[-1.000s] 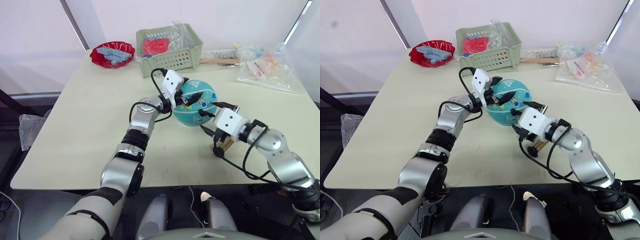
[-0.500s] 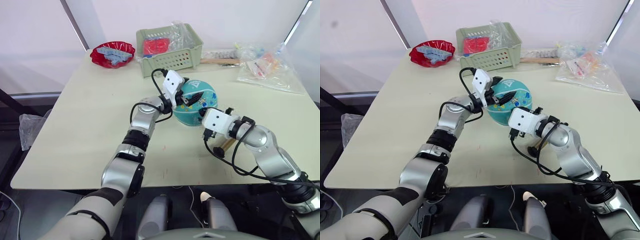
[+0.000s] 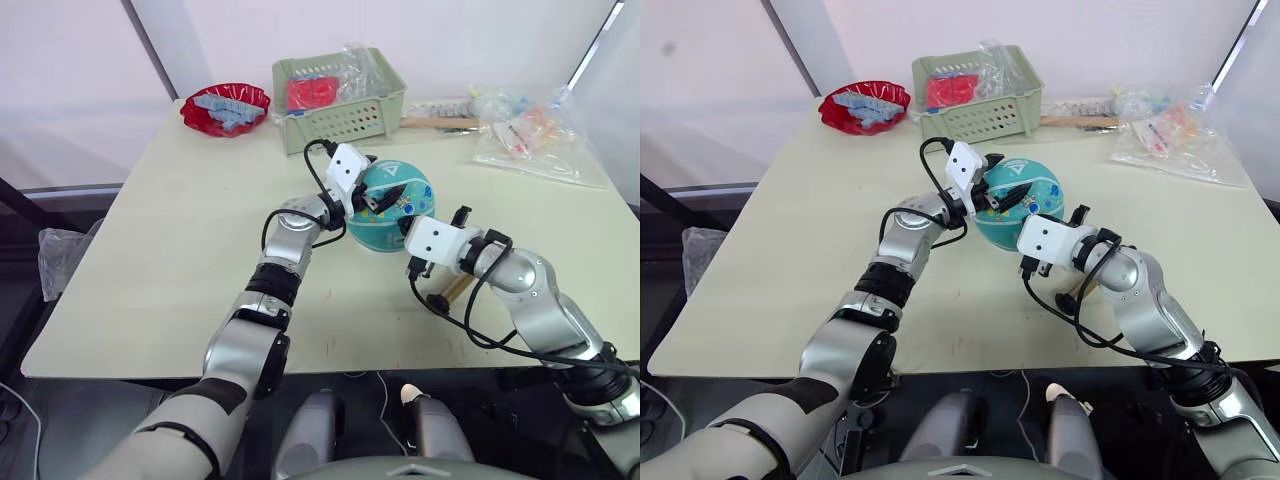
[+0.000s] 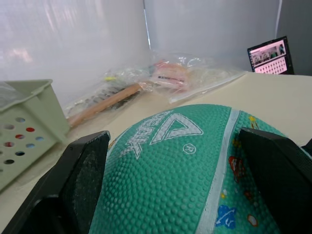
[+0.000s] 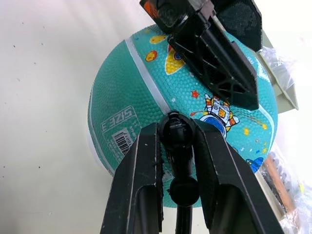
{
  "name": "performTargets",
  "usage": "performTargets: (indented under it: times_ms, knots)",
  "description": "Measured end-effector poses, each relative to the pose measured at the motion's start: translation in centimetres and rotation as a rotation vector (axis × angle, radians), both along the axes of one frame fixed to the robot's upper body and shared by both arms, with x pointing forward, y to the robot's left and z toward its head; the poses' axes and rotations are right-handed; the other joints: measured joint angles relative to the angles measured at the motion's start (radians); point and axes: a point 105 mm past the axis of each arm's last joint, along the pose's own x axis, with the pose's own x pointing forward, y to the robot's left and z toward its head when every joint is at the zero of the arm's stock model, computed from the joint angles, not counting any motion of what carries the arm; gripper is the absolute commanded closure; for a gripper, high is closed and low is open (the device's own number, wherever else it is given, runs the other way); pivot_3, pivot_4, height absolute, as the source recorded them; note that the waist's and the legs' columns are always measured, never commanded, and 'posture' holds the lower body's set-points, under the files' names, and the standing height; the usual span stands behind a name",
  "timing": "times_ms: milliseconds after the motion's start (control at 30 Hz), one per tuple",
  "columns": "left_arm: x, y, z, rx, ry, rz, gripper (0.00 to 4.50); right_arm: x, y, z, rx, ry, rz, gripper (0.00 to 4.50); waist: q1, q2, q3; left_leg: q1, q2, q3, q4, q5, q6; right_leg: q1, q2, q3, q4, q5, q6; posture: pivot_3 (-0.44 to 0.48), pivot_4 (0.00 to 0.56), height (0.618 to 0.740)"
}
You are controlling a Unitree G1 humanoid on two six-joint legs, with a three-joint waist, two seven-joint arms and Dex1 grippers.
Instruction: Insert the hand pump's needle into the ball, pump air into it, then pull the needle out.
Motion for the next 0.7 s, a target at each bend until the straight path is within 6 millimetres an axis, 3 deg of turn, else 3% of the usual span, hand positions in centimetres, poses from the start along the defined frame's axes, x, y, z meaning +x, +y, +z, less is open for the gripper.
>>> performTargets:
  times_ms: [367,700]
  knots:
    - [-0.1,-2.0,-0.1,0.016,-0.021,-0.015,0.0,-1.0,-1.5,0.1,0.026,0.055,-0.084,4.16,0.023,0.0,0.0,-0.001,-0.004,-0.004,0.0,0.0,0.0,0.002,-0.004,-0.004,-0.001,-0.001,0.001,0.0,0.15,0.737]
    - [-0.3,-2.6,-0.3,0.022,-0.036,-0.032,0.0,-1.6,-2.4,0.1,0.031,0.083,-0.106,4.16,0.031,0.0,0.0,-0.002,-0.004,-0.006,0.0,0.0,0.0,0.005,-0.005,-0.011,-0.004,-0.002,0.002,0.0,0.15,0.737]
